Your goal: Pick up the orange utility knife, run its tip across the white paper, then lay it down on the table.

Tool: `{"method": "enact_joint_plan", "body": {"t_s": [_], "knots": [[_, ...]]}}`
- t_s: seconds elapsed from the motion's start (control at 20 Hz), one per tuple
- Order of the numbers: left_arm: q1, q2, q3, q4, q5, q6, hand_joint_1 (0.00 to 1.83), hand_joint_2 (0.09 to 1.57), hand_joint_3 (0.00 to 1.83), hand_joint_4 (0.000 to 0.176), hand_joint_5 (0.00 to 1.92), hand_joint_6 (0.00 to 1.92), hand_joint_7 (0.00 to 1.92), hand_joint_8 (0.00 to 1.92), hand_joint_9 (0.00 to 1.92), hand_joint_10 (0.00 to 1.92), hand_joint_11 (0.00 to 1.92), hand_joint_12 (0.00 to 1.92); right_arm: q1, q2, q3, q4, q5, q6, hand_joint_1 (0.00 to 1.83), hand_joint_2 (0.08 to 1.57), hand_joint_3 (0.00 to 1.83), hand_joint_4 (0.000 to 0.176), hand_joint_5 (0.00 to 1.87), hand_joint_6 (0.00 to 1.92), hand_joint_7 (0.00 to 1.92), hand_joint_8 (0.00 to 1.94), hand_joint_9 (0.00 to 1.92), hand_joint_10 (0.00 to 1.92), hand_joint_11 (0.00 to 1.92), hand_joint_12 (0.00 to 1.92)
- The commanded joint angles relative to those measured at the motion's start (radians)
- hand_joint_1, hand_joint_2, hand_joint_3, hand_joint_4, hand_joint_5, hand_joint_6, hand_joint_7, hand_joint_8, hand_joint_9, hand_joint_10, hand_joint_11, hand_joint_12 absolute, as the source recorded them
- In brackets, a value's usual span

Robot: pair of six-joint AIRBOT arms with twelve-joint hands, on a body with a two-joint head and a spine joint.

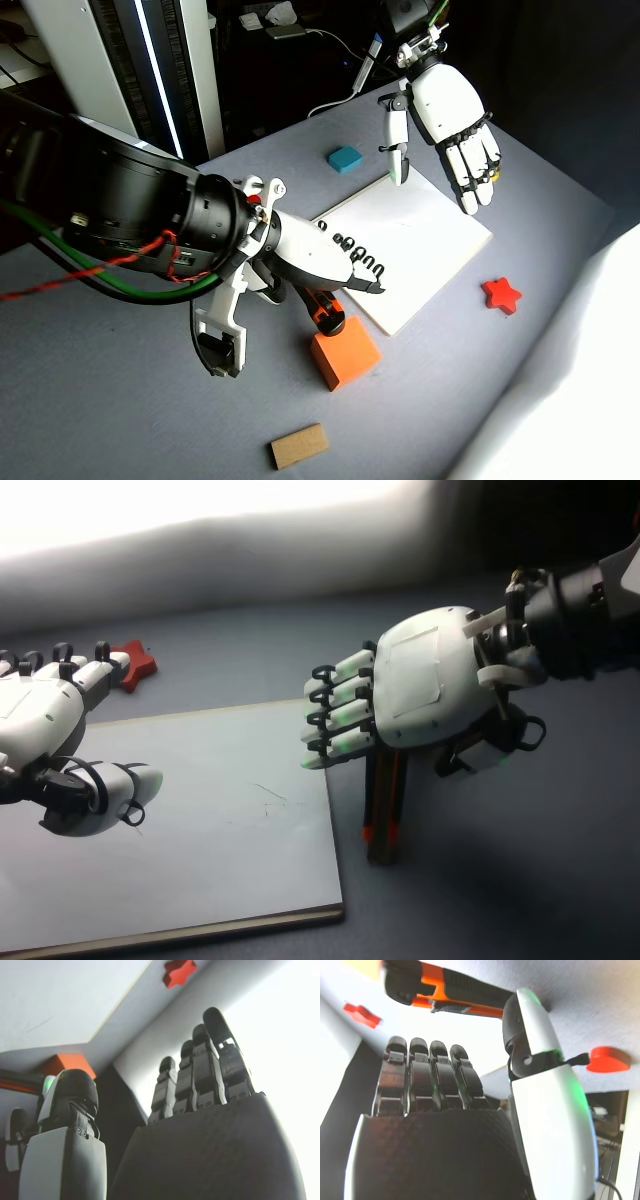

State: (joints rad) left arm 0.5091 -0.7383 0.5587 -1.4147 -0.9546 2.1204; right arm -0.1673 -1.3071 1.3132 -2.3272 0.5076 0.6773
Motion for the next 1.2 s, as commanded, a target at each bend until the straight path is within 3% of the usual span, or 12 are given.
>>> {"method": "enact_joint_plan", "body": {"t_s": [0.0,0.65,0.75,0.95,1.15], "knots": [[-0.006,0.005,0.001,0.067,-0.060,0.002,0.37,1.28,0.00,0.098,0.00,0.00,0.08,0.01,0.19,0.01,0.00,1.03,0.002,0.001,0.007,0.016,-0.059,-0.007,1.05,1.15,0.00,0.000,0.00,0.00,0.00,0.00,0.00,0.00,0.00,0.00],[-0.010,0.002,0.007,0.067,-0.060,0.000,0.33,1.28,0.00,0.093,0.00,0.00,0.10,0.01,0.18,0.00,0.00,0.95,-0.032,-0.057,0.059,0.010,-0.080,-0.014,1.08,1.13,0.00,0.000,0.00,0.00,0.00,0.00,0.00,0.00,0.00,0.00],[-0.012,0.002,0.009,0.067,-0.060,0.000,0.30,1.30,0.00,0.081,0.00,0.00,0.11,0.00,0.15,0.00,0.00,0.80,-0.040,-0.068,0.070,0.010,-0.080,-0.014,1.08,1.12,0.00,0.000,0.00,0.00,0.00,0.00,0.00,0.00,0.00,0.00],[-0.015,-0.001,0.012,0.067,-0.060,0.001,0.26,1.30,0.00,0.063,0.00,0.00,0.09,0.01,0.16,0.00,0.00,0.71,-0.044,-0.091,0.095,0.010,-0.086,0.007,1.10,1.11,0.00,0.000,0.00,0.00,0.00,0.00,0.00,0.00,0.00,0.00],[-0.022,-0.002,0.013,0.067,-0.060,0.004,0.23,1.31,0.00,0.060,0.00,0.00,0.09,0.00,0.17,0.00,0.00,0.70,-0.051,-0.106,0.112,0.010,-0.090,0.004,1.07,1.12,0.00,0.000,0.00,0.00,0.00,0.00,0.00,0.00,0.00,0.00]]}}
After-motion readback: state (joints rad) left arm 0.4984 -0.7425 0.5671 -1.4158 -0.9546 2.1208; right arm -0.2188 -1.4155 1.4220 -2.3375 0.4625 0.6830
